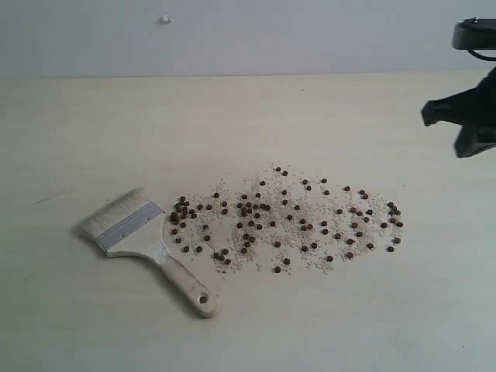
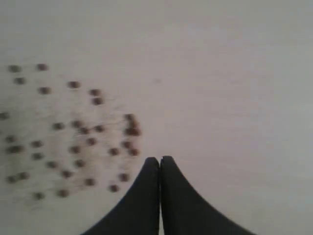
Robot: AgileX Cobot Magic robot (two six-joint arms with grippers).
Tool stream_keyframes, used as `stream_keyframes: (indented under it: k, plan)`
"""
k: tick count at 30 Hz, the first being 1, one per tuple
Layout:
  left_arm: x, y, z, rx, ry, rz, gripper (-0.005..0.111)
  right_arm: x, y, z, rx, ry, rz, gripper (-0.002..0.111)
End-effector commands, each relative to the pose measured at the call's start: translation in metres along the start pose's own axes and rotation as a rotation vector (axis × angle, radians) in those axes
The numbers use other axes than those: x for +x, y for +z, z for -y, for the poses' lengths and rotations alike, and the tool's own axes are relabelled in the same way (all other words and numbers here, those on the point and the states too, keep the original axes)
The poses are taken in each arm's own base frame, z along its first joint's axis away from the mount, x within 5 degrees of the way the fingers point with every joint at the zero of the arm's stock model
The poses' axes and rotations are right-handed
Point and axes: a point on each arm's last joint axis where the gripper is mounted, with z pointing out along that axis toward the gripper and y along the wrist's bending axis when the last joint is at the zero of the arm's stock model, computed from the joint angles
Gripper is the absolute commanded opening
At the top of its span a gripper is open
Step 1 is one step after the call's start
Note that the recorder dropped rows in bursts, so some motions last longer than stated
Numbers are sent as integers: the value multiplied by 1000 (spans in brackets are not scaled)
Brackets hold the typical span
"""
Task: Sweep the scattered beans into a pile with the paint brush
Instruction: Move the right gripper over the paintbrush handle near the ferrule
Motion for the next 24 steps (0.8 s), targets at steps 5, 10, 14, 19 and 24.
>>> stream_keyframes:
  k: [5,10,14,19,24]
  plan:
    - [0,0,0,1,-5,6,0,9,-1,-93,-303,-246,55,1]
    - [0,0,0,1,-5,6,0,22,0,-157,-370,-486,108,9]
    - [0,0,0,1,-5,6,0,49,13,-225,-436,-728,93,31]
    - [0,0,0,1,-5,6,0,58,40,-273,-371,-857,29,42]
    - [0,0,0,1,-5,6,0,52,65,-286,-288,-850,-101,43]
